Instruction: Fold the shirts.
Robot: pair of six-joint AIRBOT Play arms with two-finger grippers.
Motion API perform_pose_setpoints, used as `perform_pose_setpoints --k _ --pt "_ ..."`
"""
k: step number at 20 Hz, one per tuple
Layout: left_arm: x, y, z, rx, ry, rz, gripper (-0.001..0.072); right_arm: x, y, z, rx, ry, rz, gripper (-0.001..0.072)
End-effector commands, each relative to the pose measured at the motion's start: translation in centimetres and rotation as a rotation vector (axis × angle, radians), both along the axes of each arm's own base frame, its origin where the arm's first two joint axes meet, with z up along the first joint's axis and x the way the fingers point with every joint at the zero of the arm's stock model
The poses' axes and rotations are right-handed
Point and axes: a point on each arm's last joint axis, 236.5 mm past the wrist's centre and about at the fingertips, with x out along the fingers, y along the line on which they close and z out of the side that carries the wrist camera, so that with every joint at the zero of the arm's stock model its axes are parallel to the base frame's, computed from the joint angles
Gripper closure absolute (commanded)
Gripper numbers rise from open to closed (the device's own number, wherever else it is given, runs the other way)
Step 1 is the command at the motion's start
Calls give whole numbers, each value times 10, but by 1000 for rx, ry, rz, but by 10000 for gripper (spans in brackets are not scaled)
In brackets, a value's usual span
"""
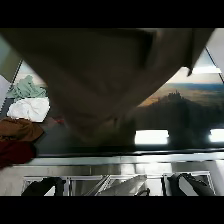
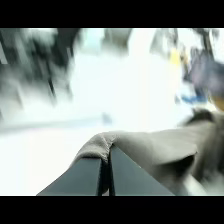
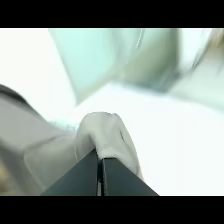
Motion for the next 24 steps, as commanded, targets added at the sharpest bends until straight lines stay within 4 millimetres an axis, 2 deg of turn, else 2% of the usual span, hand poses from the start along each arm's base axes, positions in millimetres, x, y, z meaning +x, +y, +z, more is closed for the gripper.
perform_pose_setpoints --k 1,3,5,7,9,11,13,14,16,17,18,19,20,21,22,23,24 --pt "-51 44 49 3 -141 159 697 -78 8 73 -32 -286 -143 689" --pt "-30 56 33 34 -76 218 697 -72 0 73 -46 -293 -188 689" --pt "8 63 3 67 41 244 697 -46 -9 60 -38 -229 -179 689" --pt "58 56 -45 113 208 202 697 -4 -16 31 -27 -109 -134 689" --pt "115 30 -111 165 389 123 696 49 -10 -18 -9 54 -46 689" --pt "175 3 -208 258 571 106 697 113 0 -96 -21 253 -7 690" --pt "223 -23 -324 326 756 86 697 176 -2 -203 -57 492 -66 689" --pt "240 -31 -384 337 862 77 697 201 -8 -260 -70 615 -107 689" --pt "256 -45 -480 318 1052 36 697 224 -9 -353 -64 814 -105 689" --pt "261 -51 -513 282 1120 20 696 231 -9 -389 -53 895 -101 689" --pt "268 -55 -534 237 1150 15 697 236 -8 -415 -46 948 -101 689" --pt "276 -61 -545 192 1153 9 696 240 -9 -435 -43 982 -103 689" --pt "285 -60 -549 154 1143 16 696 243 -9 -449 -33 1006 -106 689" --pt "289 -62 -550 127 1138 19 696 246 -8 -456 -17 1019 -108 688" --pt "290 -63 -549 127 1136 17 663 247 -11 -459 -10 1026 -112 674" --pt "288 -63 -544 142 1137 5 342 247 -16 -459 -10 1027 -119 502" --pt "286 -62 -536 153 1147 -15 6 245 -23 -454 -6 1031 -115 287"
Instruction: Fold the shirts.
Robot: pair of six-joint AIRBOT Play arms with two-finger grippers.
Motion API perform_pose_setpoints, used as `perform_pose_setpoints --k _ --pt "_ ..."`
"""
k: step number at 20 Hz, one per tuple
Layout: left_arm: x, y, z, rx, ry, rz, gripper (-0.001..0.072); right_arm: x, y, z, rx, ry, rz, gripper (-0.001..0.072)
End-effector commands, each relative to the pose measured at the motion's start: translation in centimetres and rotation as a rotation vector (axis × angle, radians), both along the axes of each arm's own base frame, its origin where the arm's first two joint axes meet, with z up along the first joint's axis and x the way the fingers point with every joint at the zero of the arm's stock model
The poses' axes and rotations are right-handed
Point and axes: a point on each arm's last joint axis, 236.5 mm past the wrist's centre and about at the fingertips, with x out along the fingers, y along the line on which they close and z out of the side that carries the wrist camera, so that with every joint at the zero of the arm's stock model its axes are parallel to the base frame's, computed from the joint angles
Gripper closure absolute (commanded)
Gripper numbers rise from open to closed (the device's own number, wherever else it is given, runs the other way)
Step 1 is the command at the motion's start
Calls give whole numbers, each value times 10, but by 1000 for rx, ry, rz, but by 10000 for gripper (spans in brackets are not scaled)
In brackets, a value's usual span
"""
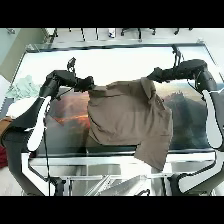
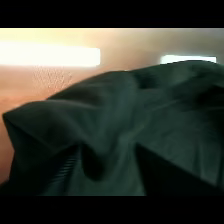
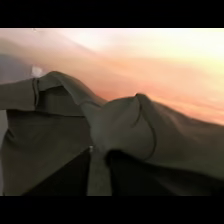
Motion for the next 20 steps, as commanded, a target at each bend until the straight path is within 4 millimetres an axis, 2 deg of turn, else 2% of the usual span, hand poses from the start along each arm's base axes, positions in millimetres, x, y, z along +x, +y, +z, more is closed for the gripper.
perform_pose_setpoints --k 1,4,6,7,8,10,12,13,15,17,20 --pt "-2 1 6 -35 47 -36 3 -5 -22 -14 13 63 -5 272" --pt "-25 35 46 -23 123 -127 8 -38 -78 7 30 127 1 274" --pt "-53 59 64 -7 191 -172 8 -75 -118 4 26 222 -5 277" --pt "-71 72 65 14 232 -185 9 -95 -133 -2 30 273 -20 278" --pt "-92 82 58 49 273 -193 8 -116 -148 -12 35 328 -51 278" --pt "-131 92 33 94 324 -191 9 -155 -176 -37 34 400 -136 279" --pt "-174 86 -5 83 373 -167 8 -186 -201 -61 49 455 -249 278" --pt "-198 78 -27 68 402 -174 8 -197 -207 -70 67 473 -281 277" --pt "-236 64 -64 49 444 -175 9 -216 -204 -90 102 522 -304 277" --pt "-259 53 -91 43 475 -172 9 -226 -193 -105 108 552 -285 277" --pt "-274 32 -108 30 497 -213 27 -235 -177 -121 107 577 -258 277"
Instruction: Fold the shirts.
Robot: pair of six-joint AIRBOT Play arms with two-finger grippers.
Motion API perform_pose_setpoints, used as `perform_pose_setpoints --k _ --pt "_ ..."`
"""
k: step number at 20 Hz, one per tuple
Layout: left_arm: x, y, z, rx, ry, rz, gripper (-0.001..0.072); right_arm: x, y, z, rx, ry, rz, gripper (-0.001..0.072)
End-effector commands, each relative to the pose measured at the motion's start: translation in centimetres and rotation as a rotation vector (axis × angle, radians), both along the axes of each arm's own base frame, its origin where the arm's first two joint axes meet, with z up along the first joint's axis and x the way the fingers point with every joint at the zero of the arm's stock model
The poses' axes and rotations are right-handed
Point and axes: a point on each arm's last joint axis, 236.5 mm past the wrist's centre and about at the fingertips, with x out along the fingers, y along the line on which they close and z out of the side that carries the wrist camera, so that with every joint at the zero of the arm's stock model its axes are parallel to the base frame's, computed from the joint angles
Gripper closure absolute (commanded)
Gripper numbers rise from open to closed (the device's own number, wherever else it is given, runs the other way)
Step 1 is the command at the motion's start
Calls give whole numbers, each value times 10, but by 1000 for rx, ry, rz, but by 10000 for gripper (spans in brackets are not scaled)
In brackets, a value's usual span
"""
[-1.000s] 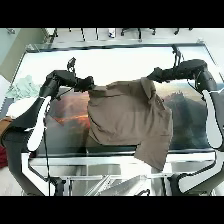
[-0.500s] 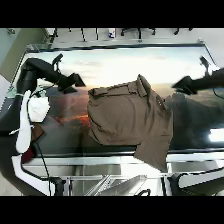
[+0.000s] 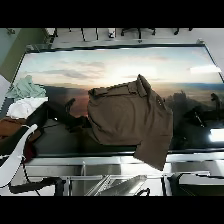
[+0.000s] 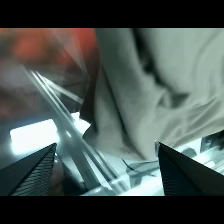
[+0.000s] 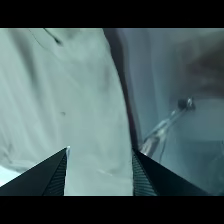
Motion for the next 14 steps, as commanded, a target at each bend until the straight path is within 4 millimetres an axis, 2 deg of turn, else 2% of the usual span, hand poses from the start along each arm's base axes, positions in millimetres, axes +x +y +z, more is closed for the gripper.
perform_pose_setpoints --k 1,2,4,6,7,11,12,13,14 --pt "-26 -19 -29 -5 18 -30 174 -17 15 -24 8 39 13 277" --pt "-27 -23 -34 0 20 -42 297 -19 21 -28 15 51 21 277" --pt "-26 -31 -39 6 14 -66 481 -25 36 -35 33 72 58 277" --pt "-13 -39 -35 -1 -17 -86 661 -24 49 -42 30 84 93 276" --pt "-4 -42 -30 -7 -39 -87 694 -24 57 -46 31 91 116 277" --pt "26 -48 6 -35 -134 -103 695 -25 83 -54 42 116 195 279" --pt "32 -48 16 -42 -161 -97 695 -26 87 -55 43 119 210 304" --pt "36 -46 25 -46 -185 -90 695 -26 91 -55 42 119 223 393" --pt "39 -43 33 -48 -206 -81 695 -26 94 -55 40 112 240 389"
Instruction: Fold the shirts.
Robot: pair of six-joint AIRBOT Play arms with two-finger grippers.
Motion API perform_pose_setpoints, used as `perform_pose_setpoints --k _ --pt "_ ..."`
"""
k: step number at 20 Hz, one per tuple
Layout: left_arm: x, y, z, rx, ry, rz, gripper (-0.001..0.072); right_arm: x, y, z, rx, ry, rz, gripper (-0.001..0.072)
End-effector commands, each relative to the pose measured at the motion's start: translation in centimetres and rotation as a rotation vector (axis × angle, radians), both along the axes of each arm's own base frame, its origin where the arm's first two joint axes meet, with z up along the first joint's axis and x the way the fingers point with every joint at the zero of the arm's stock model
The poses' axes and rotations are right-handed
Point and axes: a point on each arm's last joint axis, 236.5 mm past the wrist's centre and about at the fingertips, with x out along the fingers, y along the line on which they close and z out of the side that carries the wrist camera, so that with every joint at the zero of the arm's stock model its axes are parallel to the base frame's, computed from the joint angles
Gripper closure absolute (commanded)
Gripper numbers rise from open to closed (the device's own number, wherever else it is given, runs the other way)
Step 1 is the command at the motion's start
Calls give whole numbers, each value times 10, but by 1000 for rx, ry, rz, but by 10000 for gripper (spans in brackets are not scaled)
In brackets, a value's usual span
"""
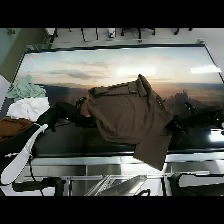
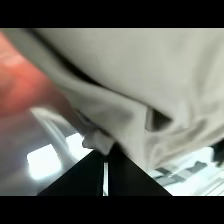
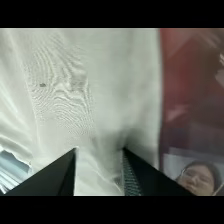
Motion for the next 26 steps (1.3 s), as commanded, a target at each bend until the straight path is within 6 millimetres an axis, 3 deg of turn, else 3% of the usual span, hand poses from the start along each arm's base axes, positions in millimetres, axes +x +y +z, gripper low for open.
perform_pose_setpoints --k 1,4,5,6,10,13,17,18,19,20,21,23,24,25,26 --pt "12 6 29 -23 -66 19 695 0 13 -2 2 -10 56 385" --pt "-1 17 25 -19 -38 40 696 7 0 12 10 -39 44 369" --pt "-5 20 22 -15 -27 43 696 11 -11 18 2 -50 13 239" --pt "-9 23 19 -14 -18 53 695 15 -22 22 -11 -63 -23 209" --pt "-17 26 12 -6 -6 64 696 5 -52 7 -87 -36 -81 209" --pt "-12 26 12 -5 -21 76 695 -1 -47 -8 -77 2 -72 209" --pt "-12 27 12 -4 -20 74 695 -7 -22 -21 -35 54 -5 211" --pt "-14 25 12 -5 -19 69 695 -8 -12 -23 -26 63 22 217" --pt "-15 22 12 -5 -20 60 695 -9 -2 -22 -14 64 54 320" --pt "-14 20 12 -6 -29 60 695 -6 12 -18 11 43 91 478" --pt "-11 17 14 -12 -37 62 695 1 30 -9 63 4 111 654" --pt "3 9 36 -39 -97 61 696 28 57 25 167 -124 98 689" --pt "15 5 62 -69 -164 67 697 43 63 50 209 -193 87 689" --pt "30 2 101 -94 -270 64 697 55 66 83 240 -271 96 689" --pt "43 1 150 -124 -389 65 697 67 67 130 257 -382 115 689"
